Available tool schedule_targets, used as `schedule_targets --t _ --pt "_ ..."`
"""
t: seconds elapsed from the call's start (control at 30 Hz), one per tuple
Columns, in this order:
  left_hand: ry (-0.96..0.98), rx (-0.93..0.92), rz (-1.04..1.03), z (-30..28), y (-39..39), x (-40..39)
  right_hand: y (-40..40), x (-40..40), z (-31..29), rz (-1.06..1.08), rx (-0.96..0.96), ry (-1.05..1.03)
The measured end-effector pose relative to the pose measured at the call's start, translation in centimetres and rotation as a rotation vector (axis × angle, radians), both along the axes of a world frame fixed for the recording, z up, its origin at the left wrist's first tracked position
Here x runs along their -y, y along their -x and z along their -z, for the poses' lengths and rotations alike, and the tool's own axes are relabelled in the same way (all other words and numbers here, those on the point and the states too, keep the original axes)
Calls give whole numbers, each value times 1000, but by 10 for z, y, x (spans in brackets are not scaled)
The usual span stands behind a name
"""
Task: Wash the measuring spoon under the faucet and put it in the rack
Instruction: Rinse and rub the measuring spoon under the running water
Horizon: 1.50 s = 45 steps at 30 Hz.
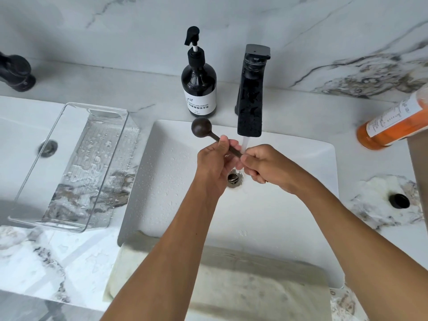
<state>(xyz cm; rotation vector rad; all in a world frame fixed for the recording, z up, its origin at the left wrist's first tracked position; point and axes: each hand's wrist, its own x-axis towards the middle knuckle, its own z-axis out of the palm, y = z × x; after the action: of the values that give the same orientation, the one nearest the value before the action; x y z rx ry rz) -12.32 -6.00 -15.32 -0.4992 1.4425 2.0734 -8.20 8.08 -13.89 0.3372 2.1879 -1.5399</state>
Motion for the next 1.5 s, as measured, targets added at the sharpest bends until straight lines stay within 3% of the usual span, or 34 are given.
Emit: schedule_targets --t 0.17,0.33,0.47,0.7,0.83,0.9,1.07,1.27,1.5 --pt "18 67 -79 1 -7 -7 3 8 0 20 -125 -276" --pt "36 64 -131 -1 2 -5 4 -2 -7 -81 -85 -154" --pt "94 77 -81 -3 -4 -14 11 4 -4 -32 -164 -451" --pt "110 81 -116 -2 -4 -9 6 5 0 -145 -162 -584" --pt "154 44 -13 0 -13 -14 4 7 4 -180 -208 -855" --pt "99 31 -21 2 -6 -7 0 6 4 -226 -216 -754" --pt "-24 -47 89 12 -11 -2 -2 -1 -3 -2 24 -1" --pt "-207 -95 128 15 -9 5 -2 -10 -2 133 243 444" --pt "-200 -109 67 9 -4 -4 7 -13 -4 153 248 454"
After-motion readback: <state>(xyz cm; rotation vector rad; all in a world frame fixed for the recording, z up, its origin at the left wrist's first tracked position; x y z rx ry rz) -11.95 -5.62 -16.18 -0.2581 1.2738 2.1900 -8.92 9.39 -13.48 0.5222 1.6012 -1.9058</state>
